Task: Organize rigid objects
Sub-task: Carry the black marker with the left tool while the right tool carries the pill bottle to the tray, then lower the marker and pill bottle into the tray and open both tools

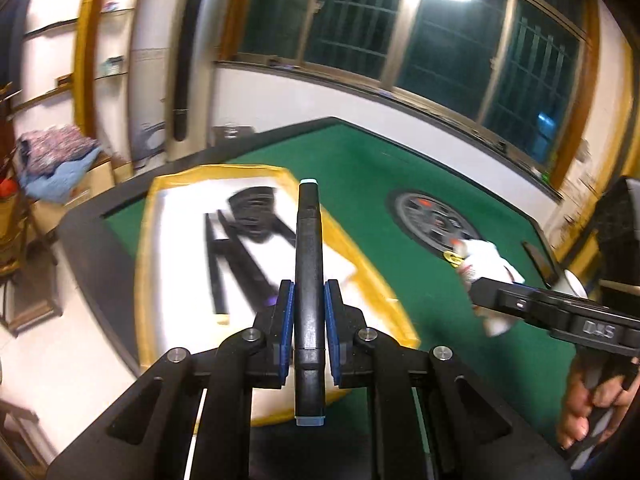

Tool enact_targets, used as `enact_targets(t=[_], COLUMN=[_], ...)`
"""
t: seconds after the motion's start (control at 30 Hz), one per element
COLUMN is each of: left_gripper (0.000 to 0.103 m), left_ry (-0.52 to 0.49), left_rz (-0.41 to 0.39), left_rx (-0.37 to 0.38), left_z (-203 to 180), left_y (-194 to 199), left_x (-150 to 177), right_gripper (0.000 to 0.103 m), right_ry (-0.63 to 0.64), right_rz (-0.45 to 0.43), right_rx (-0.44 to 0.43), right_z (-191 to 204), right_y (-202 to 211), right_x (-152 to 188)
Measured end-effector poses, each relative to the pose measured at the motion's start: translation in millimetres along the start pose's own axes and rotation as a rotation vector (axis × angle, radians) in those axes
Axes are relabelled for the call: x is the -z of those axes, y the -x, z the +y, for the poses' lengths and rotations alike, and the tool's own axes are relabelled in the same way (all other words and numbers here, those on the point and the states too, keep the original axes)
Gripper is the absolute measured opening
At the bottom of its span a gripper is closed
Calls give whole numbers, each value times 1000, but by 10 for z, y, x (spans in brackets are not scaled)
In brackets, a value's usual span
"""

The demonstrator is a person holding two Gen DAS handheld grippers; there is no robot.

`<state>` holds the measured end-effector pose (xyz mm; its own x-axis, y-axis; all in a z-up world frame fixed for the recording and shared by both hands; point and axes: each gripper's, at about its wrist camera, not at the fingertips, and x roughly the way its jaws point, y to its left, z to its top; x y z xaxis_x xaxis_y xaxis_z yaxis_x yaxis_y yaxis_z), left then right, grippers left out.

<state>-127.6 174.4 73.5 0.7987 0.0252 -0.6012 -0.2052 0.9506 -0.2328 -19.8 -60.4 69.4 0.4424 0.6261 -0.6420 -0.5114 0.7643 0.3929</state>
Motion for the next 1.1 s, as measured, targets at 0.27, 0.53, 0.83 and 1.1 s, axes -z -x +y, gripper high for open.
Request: enact_targets(t=[0.27, 0.53, 0.83, 1.1], left_gripper=[12, 12, 12, 12], left_ry=[78, 113, 87, 62], left_rz=[22, 41, 49, 53], left_rx=[-75, -96, -111, -128], left_z=[431, 618, 621, 588], left_y=[-190, -295, -359, -362], left_x=[28, 91, 110, 106], right_gripper=[32, 32, 32, 32], right_ry=[84, 96, 89, 90], right_rz=[82, 173, 211, 204], right_rx=[-69, -64, -48, -50], right_z=[585, 799, 798, 817], right_y=[-627, -1112, -1301, -1277], right_x=[-80, -17, 15, 20])
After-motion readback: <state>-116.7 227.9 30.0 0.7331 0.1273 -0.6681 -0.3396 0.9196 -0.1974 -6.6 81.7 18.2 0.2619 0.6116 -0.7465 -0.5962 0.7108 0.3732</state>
